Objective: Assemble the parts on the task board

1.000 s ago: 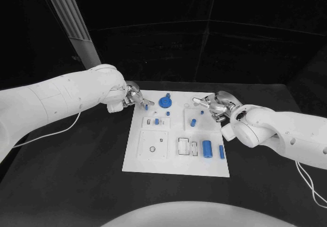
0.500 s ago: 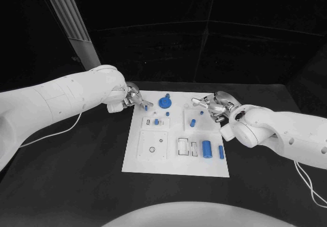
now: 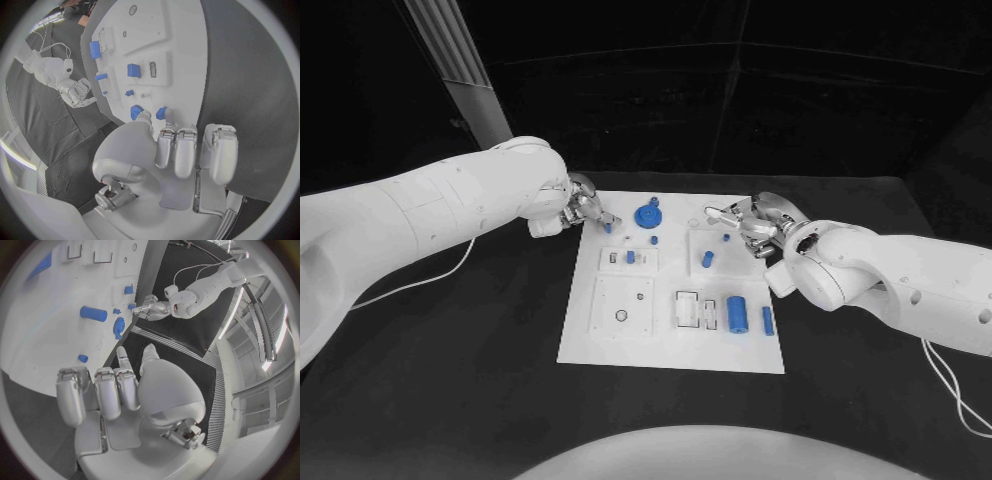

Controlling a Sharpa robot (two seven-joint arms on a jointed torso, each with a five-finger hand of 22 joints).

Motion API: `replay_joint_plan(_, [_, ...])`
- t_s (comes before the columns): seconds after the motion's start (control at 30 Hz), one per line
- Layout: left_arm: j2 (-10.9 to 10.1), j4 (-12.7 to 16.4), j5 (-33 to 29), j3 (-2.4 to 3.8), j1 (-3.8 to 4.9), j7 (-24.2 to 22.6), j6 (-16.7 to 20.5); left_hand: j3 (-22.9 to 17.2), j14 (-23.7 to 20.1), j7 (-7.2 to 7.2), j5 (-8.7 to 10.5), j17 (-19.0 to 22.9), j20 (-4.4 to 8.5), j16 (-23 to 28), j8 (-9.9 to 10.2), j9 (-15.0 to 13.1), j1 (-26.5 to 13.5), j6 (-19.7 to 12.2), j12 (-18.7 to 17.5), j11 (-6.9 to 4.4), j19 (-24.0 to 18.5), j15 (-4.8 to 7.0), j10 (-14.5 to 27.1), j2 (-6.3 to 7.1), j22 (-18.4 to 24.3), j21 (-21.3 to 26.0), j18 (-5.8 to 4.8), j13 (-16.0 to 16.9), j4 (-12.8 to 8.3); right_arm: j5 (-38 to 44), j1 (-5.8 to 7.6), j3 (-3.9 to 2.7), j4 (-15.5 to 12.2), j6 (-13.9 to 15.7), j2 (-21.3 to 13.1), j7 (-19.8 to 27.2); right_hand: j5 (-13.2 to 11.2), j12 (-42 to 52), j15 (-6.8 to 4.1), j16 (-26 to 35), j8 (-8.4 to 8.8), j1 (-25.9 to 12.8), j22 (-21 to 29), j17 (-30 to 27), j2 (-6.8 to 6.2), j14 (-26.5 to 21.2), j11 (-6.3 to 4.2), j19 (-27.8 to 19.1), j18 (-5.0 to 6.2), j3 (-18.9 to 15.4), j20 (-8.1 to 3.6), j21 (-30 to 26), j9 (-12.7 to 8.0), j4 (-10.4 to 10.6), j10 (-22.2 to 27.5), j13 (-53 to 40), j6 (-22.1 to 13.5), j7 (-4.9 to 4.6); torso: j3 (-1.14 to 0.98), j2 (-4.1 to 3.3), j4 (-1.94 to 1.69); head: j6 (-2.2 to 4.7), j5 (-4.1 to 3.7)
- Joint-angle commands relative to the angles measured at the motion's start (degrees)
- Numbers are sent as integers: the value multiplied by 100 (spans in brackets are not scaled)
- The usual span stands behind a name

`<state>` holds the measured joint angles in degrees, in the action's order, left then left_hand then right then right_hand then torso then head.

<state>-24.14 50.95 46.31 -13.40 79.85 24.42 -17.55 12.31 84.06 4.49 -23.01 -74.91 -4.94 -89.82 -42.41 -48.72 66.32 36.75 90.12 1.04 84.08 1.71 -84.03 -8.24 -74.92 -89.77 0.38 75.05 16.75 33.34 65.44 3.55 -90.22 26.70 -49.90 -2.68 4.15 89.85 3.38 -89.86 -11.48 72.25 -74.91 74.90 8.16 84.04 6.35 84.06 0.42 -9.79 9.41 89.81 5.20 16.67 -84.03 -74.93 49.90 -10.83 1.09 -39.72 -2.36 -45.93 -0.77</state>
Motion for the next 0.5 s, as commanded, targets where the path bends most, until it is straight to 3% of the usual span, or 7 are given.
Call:
replay_joint_plan(0.03, [29,-33,20,3,2,-100,-98,-40,594,22,-179,-1509,-37,-18,51,22,98,35,-12,19,592,-26,-597,-8,-1508,-23,-38,1495,2,-3,8,-2,-18,8,1,-5,12,15,0,-14,-30,-1,-1509,1510,43,596,35,594,-42,-34,30,19,8,-12,-597,-1507,-26,4,2,-2,3,0,-4])
replay_joint_plan(0.2, [64,-69,20,3,-7,-106,-134,-132,594,4,-545,-1509,-31,-18,92,68,209,48,-12,3,592,-16,-597,-130,-1508,-23,-38,1495,9,-2,8,-2,-20,9,0,-12,12,15,0,-14,-30,-1,-1509,1510,43,596,35,594,-42,-34,30,19,8,-12,-597,-1507,-26,4,3,-1,3,-15,-19])
replay_joint_plan(0.5, [85,-113,20,3,-10,-62,-221,-182,594,-6,-680,-1509,-25,-18,107,88,294,54,-12,-3,592,-7,-597,-141,-1508,-23,-38,1495,3,0,8,-2,-20,8,-3,-24,12,15,0,-14,-30,-1,-1509,1510,43,596,35,594,-42,-34,30,19,8,-12,-597,-1507,-26,4,-1,1,-5,-33,-42])
